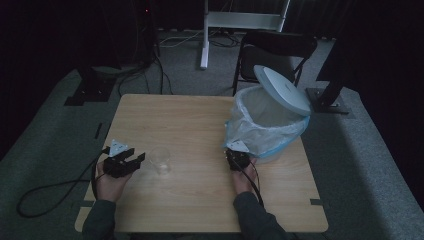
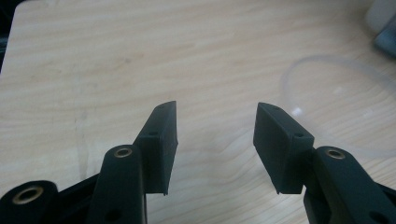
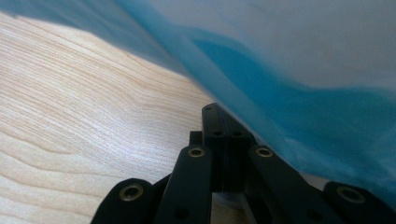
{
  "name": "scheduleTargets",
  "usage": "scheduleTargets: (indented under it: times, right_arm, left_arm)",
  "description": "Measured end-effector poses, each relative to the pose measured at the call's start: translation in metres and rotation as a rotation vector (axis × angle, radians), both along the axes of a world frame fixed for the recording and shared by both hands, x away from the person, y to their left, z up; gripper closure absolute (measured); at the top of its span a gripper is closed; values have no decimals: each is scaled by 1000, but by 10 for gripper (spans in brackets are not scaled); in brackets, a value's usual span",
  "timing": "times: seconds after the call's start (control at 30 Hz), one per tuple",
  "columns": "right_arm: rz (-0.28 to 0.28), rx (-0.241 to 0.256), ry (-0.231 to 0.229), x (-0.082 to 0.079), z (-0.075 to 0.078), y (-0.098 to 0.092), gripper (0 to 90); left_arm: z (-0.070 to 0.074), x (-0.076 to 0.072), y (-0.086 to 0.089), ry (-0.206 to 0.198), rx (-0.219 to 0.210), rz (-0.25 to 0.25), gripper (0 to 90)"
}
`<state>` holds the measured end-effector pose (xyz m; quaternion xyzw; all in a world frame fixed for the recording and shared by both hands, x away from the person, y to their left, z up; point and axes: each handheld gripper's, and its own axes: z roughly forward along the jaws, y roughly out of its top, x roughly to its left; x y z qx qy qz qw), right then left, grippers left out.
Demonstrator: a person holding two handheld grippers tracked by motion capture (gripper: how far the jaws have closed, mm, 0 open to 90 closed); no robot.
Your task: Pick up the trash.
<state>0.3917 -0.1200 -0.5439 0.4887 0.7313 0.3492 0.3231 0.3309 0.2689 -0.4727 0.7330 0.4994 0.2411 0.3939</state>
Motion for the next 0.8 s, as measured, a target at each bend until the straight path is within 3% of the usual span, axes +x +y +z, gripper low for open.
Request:
scheduleTargets:
  times: [0.13, 0.23, 0.57, 0.8]
  right_arm:
    - [2, -1, -1, 0, 0, 0, 900]
    - [3, -1, -1, 0, 0, 0, 900]
    - [3, -2, -2, 0, 0, 0, 900]
    - [4, -3, -4, 0, 0, 0, 900]
  left_arm:
    - [16, 0, -6, -23, -22, -24, 502]
    - [23, 2, -15, -16, -17, -56, 513]
    - [13, 20, -32, 74, 17, -89, 564]
    - [7, 23, -34, 105, 20, -97, 616]
